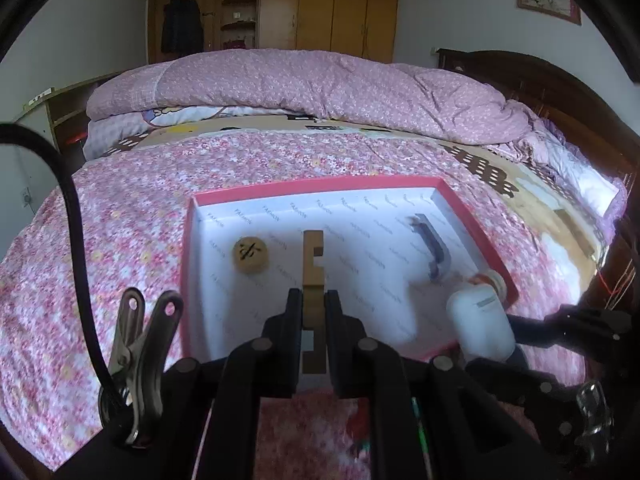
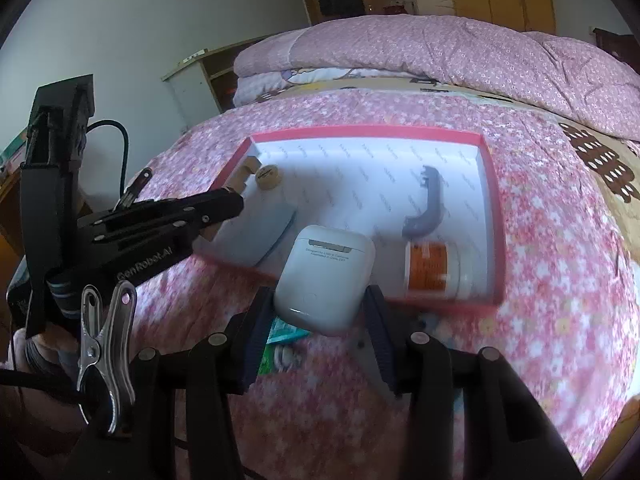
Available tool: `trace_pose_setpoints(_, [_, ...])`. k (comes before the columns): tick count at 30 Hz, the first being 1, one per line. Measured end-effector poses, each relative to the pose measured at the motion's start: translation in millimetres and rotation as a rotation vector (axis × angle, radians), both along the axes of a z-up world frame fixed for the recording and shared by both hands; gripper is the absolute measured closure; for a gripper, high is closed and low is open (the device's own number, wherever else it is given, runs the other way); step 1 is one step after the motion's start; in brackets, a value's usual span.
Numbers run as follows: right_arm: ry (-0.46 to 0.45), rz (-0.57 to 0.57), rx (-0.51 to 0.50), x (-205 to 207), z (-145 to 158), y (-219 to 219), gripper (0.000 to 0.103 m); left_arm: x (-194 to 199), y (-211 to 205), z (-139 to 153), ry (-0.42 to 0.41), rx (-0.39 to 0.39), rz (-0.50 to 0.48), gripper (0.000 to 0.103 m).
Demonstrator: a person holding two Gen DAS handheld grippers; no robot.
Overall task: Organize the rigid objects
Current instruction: 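Lower the wooden stick and earbud case into the pink box, opening both grippers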
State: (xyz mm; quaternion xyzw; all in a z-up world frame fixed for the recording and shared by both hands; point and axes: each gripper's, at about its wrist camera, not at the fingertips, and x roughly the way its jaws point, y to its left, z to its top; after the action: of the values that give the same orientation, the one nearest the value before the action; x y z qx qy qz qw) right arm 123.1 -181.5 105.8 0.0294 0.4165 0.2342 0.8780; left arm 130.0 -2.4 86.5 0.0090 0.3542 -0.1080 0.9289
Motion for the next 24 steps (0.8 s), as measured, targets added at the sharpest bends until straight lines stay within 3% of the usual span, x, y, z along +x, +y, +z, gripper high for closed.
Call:
trace_pose_setpoints(14, [-0.044,-0.030,-0.086,37.3,-12.1,14.9,0.056,31.2,-3.3,-27.5,0.043,-0.009,0.031,0.092])
trace_pose_setpoints(17, [-0.031,-0.029,-0.085,42.0,-15.5,16.3,0.064,32.0,-4.9,-28.2,0.030,-0.001,0.033,0.092])
trace_pose_setpoints(21, [-0.007,-0.036,-0.062,47.3,-20.0,14.4,0.065,34.6,-8.3,-28.7,0.023,0.005,0.027,0.091])
trace_pose_setpoints(22, [-0.008,-0.037,-0.060,47.3,-20.0,14.3,0.065,35.3,-9.0,-28.8,0.021,0.007,0.026,0.091])
trace_pose_setpoints(24, [-0.012,-0.038,-0.063,46.5,-19.7,14.7,0.065,35.3,-10.3,-29.0,0.022,0.015,0.036,0.079])
